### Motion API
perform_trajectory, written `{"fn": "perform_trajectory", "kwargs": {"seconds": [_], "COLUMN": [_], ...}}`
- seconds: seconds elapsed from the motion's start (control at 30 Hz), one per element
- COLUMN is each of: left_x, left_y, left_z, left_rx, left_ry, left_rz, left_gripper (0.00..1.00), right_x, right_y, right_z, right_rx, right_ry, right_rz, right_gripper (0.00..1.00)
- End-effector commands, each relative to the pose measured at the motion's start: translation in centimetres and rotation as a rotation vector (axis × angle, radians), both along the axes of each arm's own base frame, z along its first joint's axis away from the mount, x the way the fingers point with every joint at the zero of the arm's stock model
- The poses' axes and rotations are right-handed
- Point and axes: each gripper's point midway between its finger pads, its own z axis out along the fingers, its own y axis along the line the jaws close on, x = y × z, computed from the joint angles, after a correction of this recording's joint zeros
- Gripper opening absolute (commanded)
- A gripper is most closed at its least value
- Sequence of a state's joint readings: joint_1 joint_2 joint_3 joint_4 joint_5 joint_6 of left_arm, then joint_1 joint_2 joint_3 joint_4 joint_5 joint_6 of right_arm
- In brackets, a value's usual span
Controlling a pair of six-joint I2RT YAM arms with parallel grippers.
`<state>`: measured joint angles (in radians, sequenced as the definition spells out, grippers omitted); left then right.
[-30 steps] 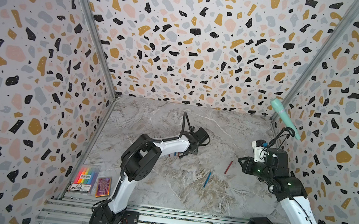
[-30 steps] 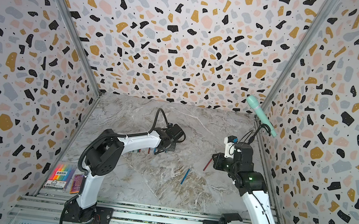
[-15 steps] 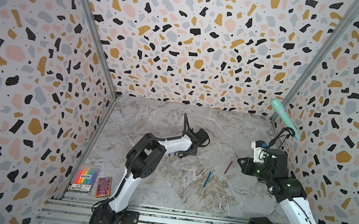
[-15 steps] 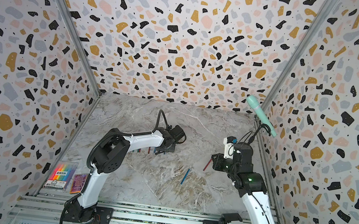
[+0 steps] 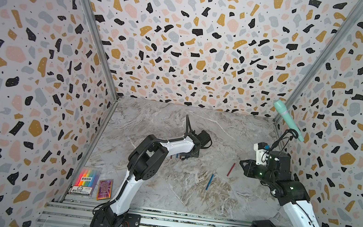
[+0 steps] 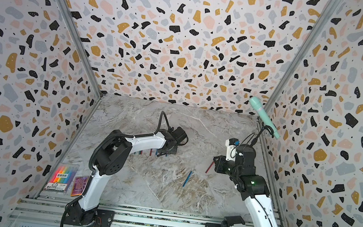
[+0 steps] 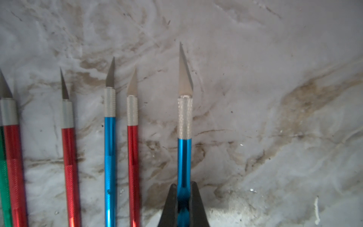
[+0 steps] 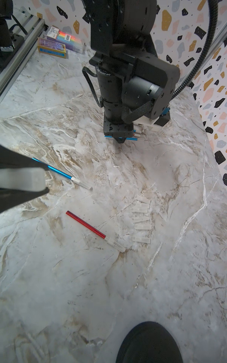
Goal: Remove protective caps from carving knives
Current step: Place the carving knife at the center of the board.
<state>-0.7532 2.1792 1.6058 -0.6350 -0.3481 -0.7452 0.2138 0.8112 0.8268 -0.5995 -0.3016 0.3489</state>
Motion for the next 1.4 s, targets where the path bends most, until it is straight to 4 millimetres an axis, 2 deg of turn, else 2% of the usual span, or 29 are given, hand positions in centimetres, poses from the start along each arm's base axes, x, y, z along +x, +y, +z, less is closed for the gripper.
{"fn": "perform_trajectory", "kwargs": {"seconds": [0.0, 0.1, 0.6, 0.73, 0.9, 1.17, 1.37], "left_x": [-0.6, -0.7, -1.4, -1.6, -1.8, -1.3, -0.4], "left_y": [1.2, 1.6, 2.5, 2.8, 2.9, 2.9, 2.9], "left_z": [-0.8, -1.0, -2.3, -2.7, -2.9, -2.5, -0.5], "left_rx": [0.039, 0.050, 0.074, 0.078, 0.072, 0.065, 0.061], "left_ry": [0.039, 0.036, 0.056, 0.065, 0.069, 0.060, 0.023], "left_rz": [0.016, 0.021, 0.030, 0.028, 0.030, 0.032, 0.039], "left_gripper": [0.04, 0.09, 0.11, 0.20, 0.20, 0.21, 0.21], "right_x": [-0.1, -0.1, -0.2, -0.2, -0.2, -0.2, -0.2], "right_y": [0.1, 0.1, 0.1, 0.1, 0.1, 0.1, 0.1], "right_z": [0.5, 0.5, 0.4, 0.4, 0.4, 0.5, 0.4], "right_rx": [-0.004, -0.002, -0.002, -0.001, 0.000, 0.001, 0.000], "right_ry": [-0.024, -0.024, -0.024, -0.026, -0.025, -0.027, -0.025], "right_rz": [0.012, 0.012, 0.012, 0.012, 0.013, 0.011, 0.009], "right_gripper": [0.00, 0.00, 0.00, 0.00, 0.00, 0.00, 0.00]}}
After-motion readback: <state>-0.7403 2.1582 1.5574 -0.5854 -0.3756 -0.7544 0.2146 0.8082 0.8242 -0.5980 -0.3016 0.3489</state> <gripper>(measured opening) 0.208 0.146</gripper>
